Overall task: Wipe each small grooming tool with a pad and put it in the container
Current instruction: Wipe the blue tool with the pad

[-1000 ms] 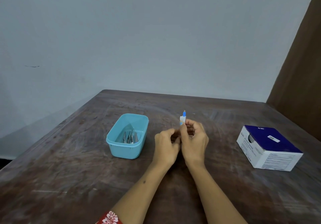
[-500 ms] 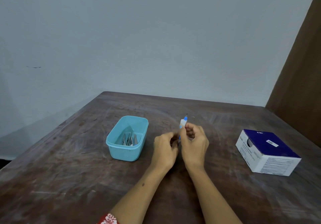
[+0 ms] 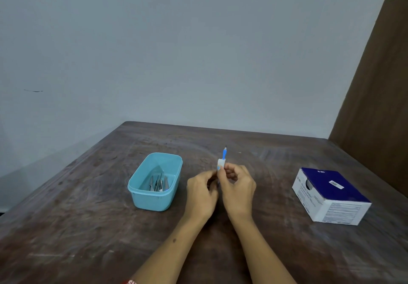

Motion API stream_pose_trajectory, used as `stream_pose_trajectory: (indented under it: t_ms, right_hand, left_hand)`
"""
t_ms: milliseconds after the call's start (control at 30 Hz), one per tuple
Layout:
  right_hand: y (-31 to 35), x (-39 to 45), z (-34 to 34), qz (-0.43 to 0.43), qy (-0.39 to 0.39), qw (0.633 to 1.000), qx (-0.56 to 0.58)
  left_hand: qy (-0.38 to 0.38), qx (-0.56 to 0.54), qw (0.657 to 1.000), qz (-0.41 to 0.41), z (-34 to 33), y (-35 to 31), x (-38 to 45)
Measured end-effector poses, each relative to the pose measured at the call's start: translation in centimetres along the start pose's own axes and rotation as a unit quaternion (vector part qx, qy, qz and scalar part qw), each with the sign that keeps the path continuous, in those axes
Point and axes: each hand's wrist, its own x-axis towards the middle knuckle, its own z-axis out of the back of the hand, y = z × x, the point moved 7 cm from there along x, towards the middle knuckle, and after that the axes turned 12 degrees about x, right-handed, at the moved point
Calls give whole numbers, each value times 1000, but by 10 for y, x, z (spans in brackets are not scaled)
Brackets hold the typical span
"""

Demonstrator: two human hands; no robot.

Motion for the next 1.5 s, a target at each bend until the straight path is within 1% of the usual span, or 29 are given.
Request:
stream_pose_trajectory:
  t_ms: [67,200,267,367,433,567,600,667,833,967,1033,1267,1333,1500]
  right_hand:
    - [2,0,0,10,0,1000,-6]
    - [10,1,12,47,-68,996,16]
    - [7,2,10,36,-60,997,14]
    - [1,0,3,10,-18,1000,11]
    - [2,0,2,12,-21,1000,16]
    - [9,2,15,37,-93,993,61]
    - [9,3,17,39,-100,992,65]
    - [7,3,15,35,-92,993,61]
    - [1,1,5,14,-36,998,45]
    - [7,2,13,30,-74,995,56]
    - [9,3,15,34,-76,995,51]
    - [1,0,2,14,-9,1000,19]
    - [1,0,2,14,-5,1000,9]
    - [9,0,5,50,3,998,-26]
  left_hand:
    - [1,1,1000,1,0,1,0]
    - [43,7,999,-8,-6,0,-1]
    - [40,8,999,-10,-6,-1,-1]
    - [19,-1,1000,1,-1,0,0]
    - [13,3,1000,1,0,1,2]
    - [35,10,999,-14,-5,-2,0]
    - [39,11,999,-17,-6,-3,0]
    - [36,9,999,-19,-5,-3,0]
    - [11,24,1000,-10,0,3,3]
    - [27,20,999,-17,-3,-1,1]
    - [28,15,999,-23,-3,-3,0]
    - [-14,10,999,-32,6,-5,1]
    - [-24,14,999,-36,7,-7,1]
    - [-131,19,989,-73,25,-20,-1]
